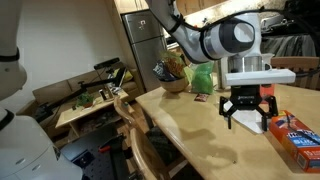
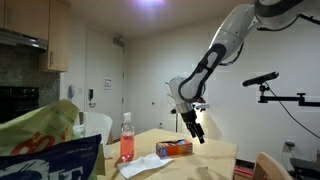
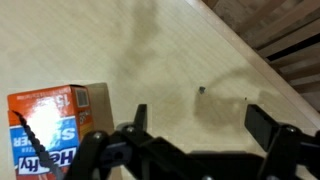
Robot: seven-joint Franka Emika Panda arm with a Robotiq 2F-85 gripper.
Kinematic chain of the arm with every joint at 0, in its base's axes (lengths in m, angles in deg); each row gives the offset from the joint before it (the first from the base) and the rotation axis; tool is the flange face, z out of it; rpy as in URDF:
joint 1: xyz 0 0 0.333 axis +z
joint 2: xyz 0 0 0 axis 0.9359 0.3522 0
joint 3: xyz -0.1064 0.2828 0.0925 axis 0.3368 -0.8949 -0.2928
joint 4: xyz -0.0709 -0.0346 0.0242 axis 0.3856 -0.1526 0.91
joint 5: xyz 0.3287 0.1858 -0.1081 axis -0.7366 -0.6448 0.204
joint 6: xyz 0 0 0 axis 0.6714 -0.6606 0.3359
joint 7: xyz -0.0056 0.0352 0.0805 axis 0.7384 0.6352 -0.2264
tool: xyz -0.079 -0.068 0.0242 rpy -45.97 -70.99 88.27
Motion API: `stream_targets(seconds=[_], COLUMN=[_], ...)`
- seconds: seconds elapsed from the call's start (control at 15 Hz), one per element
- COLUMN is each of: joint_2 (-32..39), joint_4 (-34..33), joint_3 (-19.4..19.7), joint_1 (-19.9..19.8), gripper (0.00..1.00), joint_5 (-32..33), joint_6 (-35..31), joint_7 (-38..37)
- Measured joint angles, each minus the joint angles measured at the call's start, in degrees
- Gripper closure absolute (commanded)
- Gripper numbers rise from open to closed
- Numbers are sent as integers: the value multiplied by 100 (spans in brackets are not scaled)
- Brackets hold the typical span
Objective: Take a ziplock bag out of the box and put it on the table
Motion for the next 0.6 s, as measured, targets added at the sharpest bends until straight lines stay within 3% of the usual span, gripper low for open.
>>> stream_targets(seconds=[0.07, 0.13, 0.27, 0.6], joint_2=[107, 214, 374, 498], joint_4=[-85, -180, -343, -573], joint_3=[2, 3, 4, 21], joint_1=[-20, -42, -83, -176], gripper=[0, 25, 32, 71], joint_5=[1, 1, 0, 0], joint_6=[-40, -70, -160, -504], joint_7=[8, 15, 24, 55])
